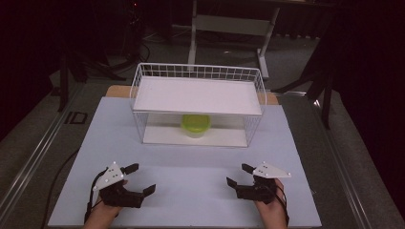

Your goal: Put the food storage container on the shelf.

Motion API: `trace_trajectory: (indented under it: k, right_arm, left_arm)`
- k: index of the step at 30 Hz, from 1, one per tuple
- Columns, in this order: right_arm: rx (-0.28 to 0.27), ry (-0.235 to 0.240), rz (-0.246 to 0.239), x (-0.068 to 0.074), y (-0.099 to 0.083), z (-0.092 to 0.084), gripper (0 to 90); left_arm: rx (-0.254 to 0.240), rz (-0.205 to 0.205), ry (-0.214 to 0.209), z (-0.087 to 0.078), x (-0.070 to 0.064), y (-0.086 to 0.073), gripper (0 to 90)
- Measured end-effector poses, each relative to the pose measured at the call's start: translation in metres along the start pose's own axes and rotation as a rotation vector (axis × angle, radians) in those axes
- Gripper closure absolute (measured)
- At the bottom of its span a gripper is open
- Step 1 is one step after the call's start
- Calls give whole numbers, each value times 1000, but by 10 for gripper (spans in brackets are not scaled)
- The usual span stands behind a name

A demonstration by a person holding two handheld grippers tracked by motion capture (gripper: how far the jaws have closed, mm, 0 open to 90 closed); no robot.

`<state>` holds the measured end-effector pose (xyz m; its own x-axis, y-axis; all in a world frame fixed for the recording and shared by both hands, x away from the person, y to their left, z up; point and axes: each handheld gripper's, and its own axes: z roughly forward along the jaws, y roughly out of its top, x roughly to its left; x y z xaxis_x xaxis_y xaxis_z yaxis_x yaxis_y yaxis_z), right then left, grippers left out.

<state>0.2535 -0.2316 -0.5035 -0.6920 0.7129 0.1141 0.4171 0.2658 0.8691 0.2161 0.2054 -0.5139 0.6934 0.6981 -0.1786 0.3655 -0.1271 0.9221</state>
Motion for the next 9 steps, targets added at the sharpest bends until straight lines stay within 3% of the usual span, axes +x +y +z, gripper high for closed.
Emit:
trace_trajectory:
  k: [9]
  right_arm:
    - [-14,12,10,-2,0,0,196]
  left_arm:
    - [-6,-7,4,-1,1,0,19]
